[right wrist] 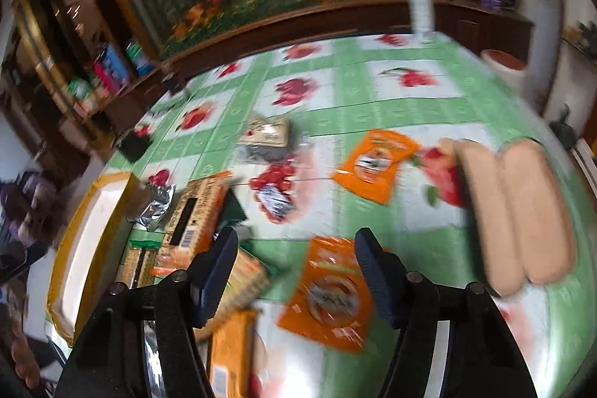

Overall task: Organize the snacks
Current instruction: 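Grasp a cow-print wrapped candy with the right tool while the left tool grasps a brown cracker pack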

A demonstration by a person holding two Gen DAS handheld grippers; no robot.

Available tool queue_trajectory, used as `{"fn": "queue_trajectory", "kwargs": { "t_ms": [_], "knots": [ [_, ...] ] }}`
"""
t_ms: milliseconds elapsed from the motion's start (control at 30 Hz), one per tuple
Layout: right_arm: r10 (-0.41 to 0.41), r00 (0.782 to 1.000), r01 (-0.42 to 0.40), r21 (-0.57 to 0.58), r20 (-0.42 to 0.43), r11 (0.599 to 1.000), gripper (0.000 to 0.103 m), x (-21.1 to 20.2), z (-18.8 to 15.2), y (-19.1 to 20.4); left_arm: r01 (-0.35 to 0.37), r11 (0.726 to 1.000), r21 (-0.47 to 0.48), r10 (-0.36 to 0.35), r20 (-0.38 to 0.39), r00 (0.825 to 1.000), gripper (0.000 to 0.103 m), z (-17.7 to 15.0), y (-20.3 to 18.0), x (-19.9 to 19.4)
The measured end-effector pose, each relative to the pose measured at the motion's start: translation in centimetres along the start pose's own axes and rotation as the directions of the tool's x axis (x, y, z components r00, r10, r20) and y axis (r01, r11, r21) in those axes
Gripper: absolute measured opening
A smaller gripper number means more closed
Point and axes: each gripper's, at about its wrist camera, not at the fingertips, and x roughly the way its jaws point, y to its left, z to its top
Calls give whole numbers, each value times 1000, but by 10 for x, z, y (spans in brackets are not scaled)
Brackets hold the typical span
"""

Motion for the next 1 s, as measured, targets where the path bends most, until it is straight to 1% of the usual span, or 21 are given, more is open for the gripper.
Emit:
{"fn": "queue_trajectory", "kwargs": {
  "t_ms": [67, 100, 133, 167, 233, 267, 333, 367, 433, 467, 567, 633, 700, 733, 767, 800, 867, 933, 1000],
  "knots": [
    [-5, 1000, 4, -64, -27, 998, 67, 22, 9, 13, 24, 999, -23, -25, -39, 999, 103, 6, -1, 19],
    [-9, 999, 5, -95, -40, 996, 62, 32, 13, 19, 31, 999, -42, -33, -60, 998, 103, 10, 0, 31],
    [-20, 998, 12, -129, -56, 992, 60, 45, 17, 25, 31, 998, -50, -35, -68, 997, 103, 12, -1, 37],
    [-25, 997, 15, -148, -70, 989, 56, 54, 19, 28, 32, 998, -59, -37, -80, 996, 103, 15, -1, 45],
    [-26, 995, 9, -172, -97, 985, 52, 72, 23, 32, 29, 998, -58, -34, -102, 994, 103, 22, -7, 61],
    [-34, 993, 13, -182, -109, 983, 47, 81, 24, 33, 26, 998, -54, -31, -108, 994, 103, 24, -8, 66],
    [-26, 991, 2, -180, -132, 984, 32, 96, 26, 30, 9, 999, -35, -13, -124, 992, 103, 29, -17, 84],
    [-8, 988, -18, -168, -151, 986, 21, 102, 26, 27, 5, 1000, -30, -9, -131, 991, 103, 29, -18, 89],
    [31, 988, -51, -130, -152, 990, 21, 104, 26, 20, -7, 1000, -12, 5, -151, 989, 103, 32, -25, 105],
    [33, 988, -52, -121, -150, 991, 21, 102, 25, 18, -20, 1000, 1, 20, -159, 987, 103, 33, -28, 112],
    [27, 990, -41, -99, -138, 994, 20, 92, 21, 8, -74, 994, 77, 87, -177, 980, 103, 32, -40, 133],
    [26, 991, -37, -81, -130, 996, 20, 83, 18, -1, -107, 985, 134, 132, -190, 973, 102, 30, -48, 146],
    [33, 992, -40, -56, -126, 998, 20, 75, 17, -9, -143, 969, 201, 186, -214, 959, 94, 25, -55, 159],
    [35, 992, -40, -45, -122, 998, 20, 71, 16, -13, -152, 961, 233, 205, -225, 952, 80, 22, -58, 164],
    [37, 993, -42, -36, -115, 998, 21, 66, 16, -16, -165, 949, 270, 232, -241, 942, 56, 19, -61, 170],
    [39, 993, -43, -30, -109, 999, 21, 62, 16, -18, -173, 941, 292, 250, -251, 935, 56, 16, -63, 173],
    [43, 995, -45, -21, -91, 999, 21, 53, 16, -21, -196, 927, 319, 273, -218, 937, 54, 13, -67, 172],
    [49, 996, -50, -14, -69, 999, 21, 44, 15, -21, -188, 933, 307, 259, -212, 942, 53, 13, -65, 172],
    [59, 997, -60, -6, -55, 998, 21, 36, 14, -20, -160, 948, 273, 222, -211, 952, 53, 14, -61, 165]
  ]
}}
